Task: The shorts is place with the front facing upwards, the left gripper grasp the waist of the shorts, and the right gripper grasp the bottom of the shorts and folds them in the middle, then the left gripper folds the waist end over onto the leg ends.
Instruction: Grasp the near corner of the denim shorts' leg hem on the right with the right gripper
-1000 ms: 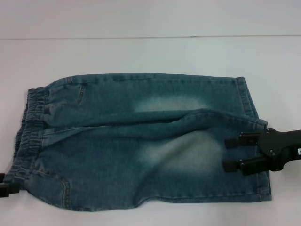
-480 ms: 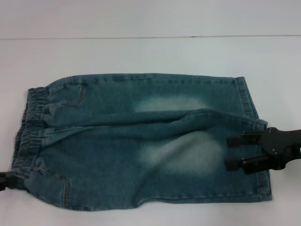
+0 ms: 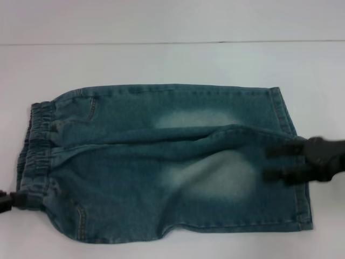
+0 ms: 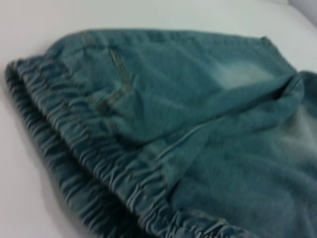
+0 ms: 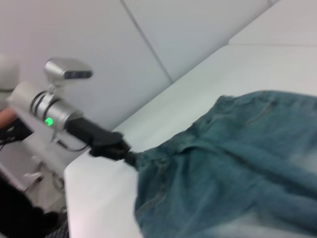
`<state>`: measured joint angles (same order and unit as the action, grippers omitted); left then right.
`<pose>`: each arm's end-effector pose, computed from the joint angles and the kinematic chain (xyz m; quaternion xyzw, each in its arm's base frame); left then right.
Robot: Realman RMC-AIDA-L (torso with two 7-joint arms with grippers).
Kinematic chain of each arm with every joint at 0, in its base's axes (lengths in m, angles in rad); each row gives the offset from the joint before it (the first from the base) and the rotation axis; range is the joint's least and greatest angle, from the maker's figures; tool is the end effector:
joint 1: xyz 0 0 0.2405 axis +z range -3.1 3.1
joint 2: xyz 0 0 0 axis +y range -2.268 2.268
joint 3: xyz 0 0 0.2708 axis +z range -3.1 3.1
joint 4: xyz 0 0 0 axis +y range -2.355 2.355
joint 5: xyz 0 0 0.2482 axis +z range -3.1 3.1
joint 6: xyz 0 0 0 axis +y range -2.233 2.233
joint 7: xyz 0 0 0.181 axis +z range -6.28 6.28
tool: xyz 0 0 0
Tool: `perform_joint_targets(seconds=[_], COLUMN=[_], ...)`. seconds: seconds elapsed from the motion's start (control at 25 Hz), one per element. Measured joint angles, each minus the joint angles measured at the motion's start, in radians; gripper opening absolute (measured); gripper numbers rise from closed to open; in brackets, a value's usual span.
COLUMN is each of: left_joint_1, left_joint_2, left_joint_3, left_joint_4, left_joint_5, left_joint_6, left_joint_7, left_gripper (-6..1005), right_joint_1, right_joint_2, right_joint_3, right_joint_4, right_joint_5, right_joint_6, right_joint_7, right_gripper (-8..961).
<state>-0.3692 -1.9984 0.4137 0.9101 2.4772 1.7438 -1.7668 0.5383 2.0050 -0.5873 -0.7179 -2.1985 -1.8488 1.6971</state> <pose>-0.4013 0.3000 0.0578 -0.8720 -0.4590 -0.0761 0.1522 0.2923 0.3457 0.0051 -0.9224 0.3291 0.2023 0.0053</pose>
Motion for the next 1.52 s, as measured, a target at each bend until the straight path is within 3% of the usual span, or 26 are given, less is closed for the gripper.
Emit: perform_joint_targets(seconds=[0.16, 0.4, 0.48, 0.84, 1.24, 1.52], left_joint_1=[-0.029, -0.062, -0.070, -0.088, -0.092, -0.094], left_joint_2=[0.004, 0.008, 0.009, 0.003, -0.009, -0.010], left_joint_3=[-0.031, -0.032, -0.032, -0.031, -0.030, -0.025], left_joint_4=[0.005, 0.005, 0.005, 0.004, 0.010, 0.021], left_joint_5=[-0.001, -0.001, -0.001, -0.001, -0.001, -0.001], left_joint_6=[0.028, 0.021, 0.018, -0.004, 0.000, 0.002], left_joint_7=[-0.010, -0.032, -0.032, -0.034, -0.036, -0.044], left_gripper=[37, 38, 38, 38, 38, 37], right_joint_1=[0.007, 0.007, 0.011, 0.051, 0.103, 0.128], right_joint_2=[-0.035, -0.109, -0.123, -0.116, -0.113, -0.097], right_joint_3=[0.011, 0.006, 0.007, 0.002, -0.101, -0.173], right_joint_4=[-0.047, -0.088, -0.092, -0.080, 0.057, 0.122], right_joint_5=[-0.001, -0.033, -0.088, -0.363, -0.412, -0.413], right_joint_6=[-0.019, -0.089, -0.105, -0.087, 0.005, 0.069], right_joint_7=[0.087, 0.131, 0.135, 0.123, 0.136, 0.157], right_gripper=[945, 944, 944, 944, 944, 934])
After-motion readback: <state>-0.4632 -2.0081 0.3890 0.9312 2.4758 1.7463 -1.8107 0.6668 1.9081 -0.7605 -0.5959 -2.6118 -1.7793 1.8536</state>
